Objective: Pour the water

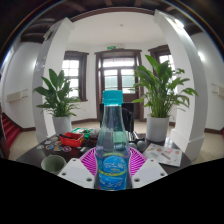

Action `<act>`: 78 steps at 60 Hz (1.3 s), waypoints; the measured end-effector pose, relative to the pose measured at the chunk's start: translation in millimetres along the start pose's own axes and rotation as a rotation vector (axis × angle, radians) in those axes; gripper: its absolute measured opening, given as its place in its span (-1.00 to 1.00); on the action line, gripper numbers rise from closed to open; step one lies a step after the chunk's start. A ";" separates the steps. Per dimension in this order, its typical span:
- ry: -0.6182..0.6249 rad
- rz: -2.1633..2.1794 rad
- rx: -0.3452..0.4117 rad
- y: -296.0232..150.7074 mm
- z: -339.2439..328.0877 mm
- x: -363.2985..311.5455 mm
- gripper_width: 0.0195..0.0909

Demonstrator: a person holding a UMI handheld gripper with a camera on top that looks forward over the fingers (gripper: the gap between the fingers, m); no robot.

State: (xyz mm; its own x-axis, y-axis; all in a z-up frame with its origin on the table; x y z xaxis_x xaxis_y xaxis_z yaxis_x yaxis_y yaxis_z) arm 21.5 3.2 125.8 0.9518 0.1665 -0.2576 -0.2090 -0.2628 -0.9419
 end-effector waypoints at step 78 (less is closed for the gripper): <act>0.184 0.002 -0.134 63.3 -164.5 -100.9 0.87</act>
State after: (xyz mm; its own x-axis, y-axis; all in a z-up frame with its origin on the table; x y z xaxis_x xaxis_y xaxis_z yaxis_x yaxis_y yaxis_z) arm -50.7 -186.6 127.6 0.9790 -0.0072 -0.2039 -0.1906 -0.3885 -0.9015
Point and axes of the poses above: the point between the fingertips, and its own axes, seen from behind it with the camera up: x to the right, y down, z forward, the way the camera looks, the point moved 8 cm from there along -z, backward, against the way the camera looks, and after that the axes turned 10 degrees about z, right-handed, at the moved point
